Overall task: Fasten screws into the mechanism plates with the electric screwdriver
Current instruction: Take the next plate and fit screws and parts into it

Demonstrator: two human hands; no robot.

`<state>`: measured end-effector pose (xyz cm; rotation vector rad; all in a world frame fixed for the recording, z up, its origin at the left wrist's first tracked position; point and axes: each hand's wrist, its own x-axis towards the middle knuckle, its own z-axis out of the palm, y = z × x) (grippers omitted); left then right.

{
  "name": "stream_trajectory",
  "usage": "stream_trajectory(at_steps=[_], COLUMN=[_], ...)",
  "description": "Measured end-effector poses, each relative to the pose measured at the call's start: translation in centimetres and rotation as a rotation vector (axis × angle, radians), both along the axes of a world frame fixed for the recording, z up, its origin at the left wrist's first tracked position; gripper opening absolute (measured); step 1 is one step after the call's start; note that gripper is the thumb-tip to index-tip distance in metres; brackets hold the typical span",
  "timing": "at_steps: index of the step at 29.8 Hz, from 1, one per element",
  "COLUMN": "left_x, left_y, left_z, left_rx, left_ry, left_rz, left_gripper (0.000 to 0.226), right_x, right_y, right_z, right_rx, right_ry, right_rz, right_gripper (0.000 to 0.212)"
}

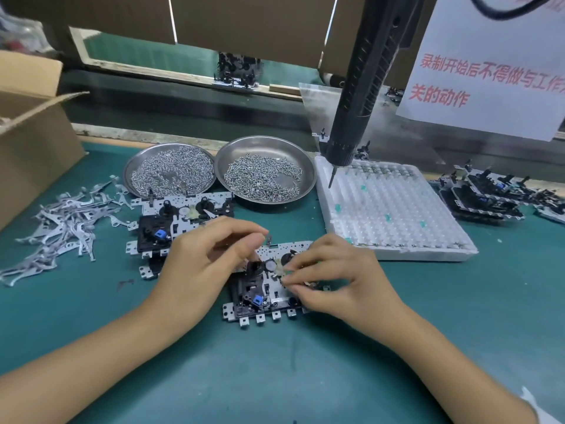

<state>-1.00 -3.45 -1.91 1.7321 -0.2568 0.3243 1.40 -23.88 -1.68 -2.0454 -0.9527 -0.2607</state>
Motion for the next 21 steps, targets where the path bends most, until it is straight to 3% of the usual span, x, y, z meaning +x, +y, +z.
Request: stream_trajectory(at_steps=[14, 21], left_x=[-1.3, -2.2], left_y=[-0.5, -0.9], left_z=[-0.6, -0.5], left_rx=[0.199, 0.459], left_ry=[-0.010, -0.130], left_rz=[0.035, -0.078], left_gripper=[0.022, 0.028], right_x=[-0.5, -0.7], right_y=[0.6, 0.6], right_z=[-0.5, -0.5], right_rx=[-0.151, -0.174], right_ry=[-0.177, -0.183], right_rz=[0.058, 0.061], right_gripper=[0.006, 0.006])
